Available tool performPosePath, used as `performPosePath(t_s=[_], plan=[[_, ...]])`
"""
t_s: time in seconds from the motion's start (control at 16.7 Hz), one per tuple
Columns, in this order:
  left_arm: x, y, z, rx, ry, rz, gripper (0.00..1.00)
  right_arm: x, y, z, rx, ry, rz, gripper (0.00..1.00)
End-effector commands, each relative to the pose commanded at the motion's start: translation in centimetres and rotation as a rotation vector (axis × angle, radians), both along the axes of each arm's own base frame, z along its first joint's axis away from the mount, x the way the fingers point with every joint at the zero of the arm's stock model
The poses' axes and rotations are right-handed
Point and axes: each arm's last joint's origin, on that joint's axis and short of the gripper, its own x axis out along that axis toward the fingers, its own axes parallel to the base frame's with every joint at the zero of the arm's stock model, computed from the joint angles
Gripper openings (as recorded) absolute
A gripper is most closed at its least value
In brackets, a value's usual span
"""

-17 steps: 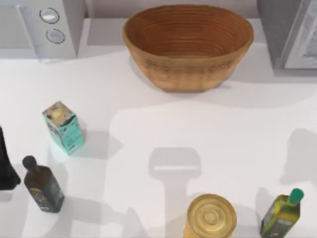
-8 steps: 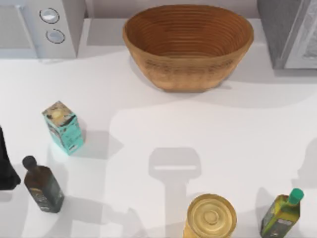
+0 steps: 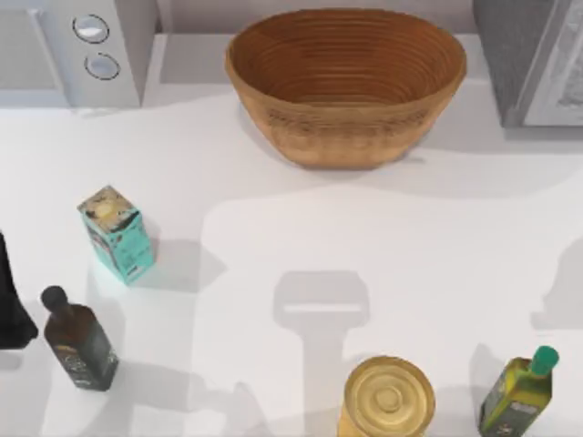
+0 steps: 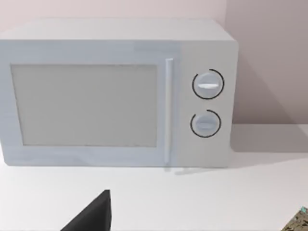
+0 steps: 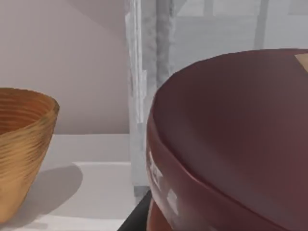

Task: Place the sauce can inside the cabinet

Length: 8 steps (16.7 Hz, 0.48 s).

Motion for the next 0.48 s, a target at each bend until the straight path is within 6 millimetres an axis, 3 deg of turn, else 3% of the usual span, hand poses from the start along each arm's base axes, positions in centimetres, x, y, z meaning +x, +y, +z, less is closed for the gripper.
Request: performPosePath(t_s=[0.18,0.48], plan=[[0.0,0.0,0.0,0.0,0.0,0.0,1.0,0.6,0.2,5.3,0.003,0.013,-0.006,0.0],[0.0,0.0,0.0,0.0,0.0,0.0,1.0,3.4,1.0,16.4,0.003,0.021,-0.012,0.0]])
